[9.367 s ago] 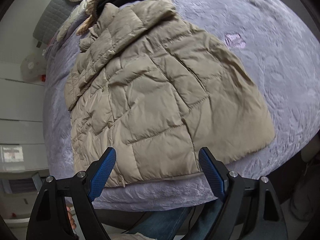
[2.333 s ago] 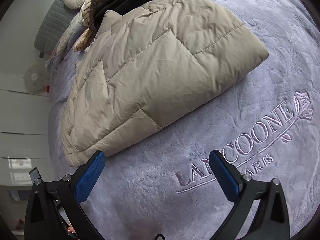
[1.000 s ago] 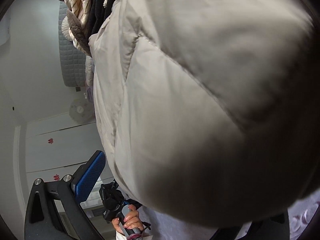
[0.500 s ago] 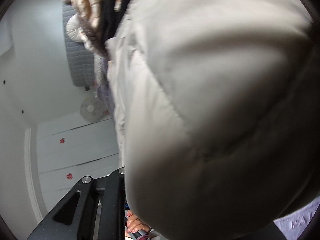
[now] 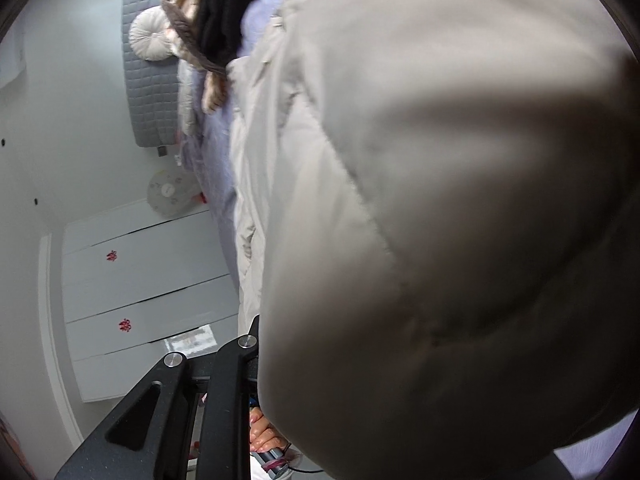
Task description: Fold large clothes
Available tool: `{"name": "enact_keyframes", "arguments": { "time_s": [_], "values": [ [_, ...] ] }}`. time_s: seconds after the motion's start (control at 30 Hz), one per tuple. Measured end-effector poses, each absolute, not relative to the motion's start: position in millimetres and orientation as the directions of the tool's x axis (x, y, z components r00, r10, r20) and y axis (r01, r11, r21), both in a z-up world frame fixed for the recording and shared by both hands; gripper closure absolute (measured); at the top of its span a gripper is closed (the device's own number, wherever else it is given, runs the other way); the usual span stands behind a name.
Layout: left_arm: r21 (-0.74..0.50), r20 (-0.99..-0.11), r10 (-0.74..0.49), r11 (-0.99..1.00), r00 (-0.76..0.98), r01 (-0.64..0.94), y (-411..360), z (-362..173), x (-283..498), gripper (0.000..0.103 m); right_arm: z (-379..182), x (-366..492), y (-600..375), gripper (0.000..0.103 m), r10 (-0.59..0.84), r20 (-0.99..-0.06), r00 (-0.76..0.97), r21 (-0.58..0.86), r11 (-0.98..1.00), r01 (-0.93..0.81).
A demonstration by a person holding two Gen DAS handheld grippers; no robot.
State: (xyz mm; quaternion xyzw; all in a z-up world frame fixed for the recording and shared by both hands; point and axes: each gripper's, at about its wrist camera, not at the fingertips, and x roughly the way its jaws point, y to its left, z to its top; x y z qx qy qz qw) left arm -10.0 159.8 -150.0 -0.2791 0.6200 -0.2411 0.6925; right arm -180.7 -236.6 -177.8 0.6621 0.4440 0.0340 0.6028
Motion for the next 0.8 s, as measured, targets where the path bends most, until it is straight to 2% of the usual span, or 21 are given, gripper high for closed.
{"name": "enact_keyframes", "arguments": {
  "time_s": [0.13,0.23,0.27,0.3,0.37,0.53,0.6,0.8],
  "values": [
    [-0.649,-0.761,-0.648,0.761,0.032,-0.027,163,-186,-24,0.081,-207,-192,-230,0.07,0.6,-0.54,0.59,0.778,0.089,0.621],
    [-0.612,-0.791,-0.612,0.79,0.008,-0.037,162,-197,-23,0.073,-206,-187,-225,0.059,0.587,-0.592,0.552,0.743,0.134,0.655],
    [-0.585,-0.811,-0.585,0.81,0.008,-0.036,162,-194,-23,0.062,-201,-185,-225,0.058,0.584,-0.608,0.538,0.733,0.152,0.663],
    [-0.552,-0.834,-0.552,0.833,0.008,-0.031,163,-190,-24,0.041,-196,-184,-224,0.055,0.581,-0.625,0.522,0.722,0.174,0.67],
    [-0.454,-0.891,-0.454,0.891,0.012,0.004,166,-181,-28,0.028,-187,-184,-221,0.047,0.574,-0.661,0.483,0.697,0.233,0.678],
    [-0.389,-0.921,-0.39,0.917,0.003,0.084,179,-155,-40,0.028,-152,-181,-198,0.039,0.547,-0.759,0.352,0.619,0.443,0.649],
    [-0.375,-0.925,-0.38,0.922,0.031,0.101,190,-137,-45,0.028,-140,-180,-184,0.038,0.54,-0.783,0.308,0.597,0.515,0.615],
    [-0.356,-0.919,-0.364,0.931,0.15,0.076,216,-99,-46,0.028,-111,-166,-151,0.038,0.541,-0.793,0.279,0.603,0.636,0.482]
  ]
}}
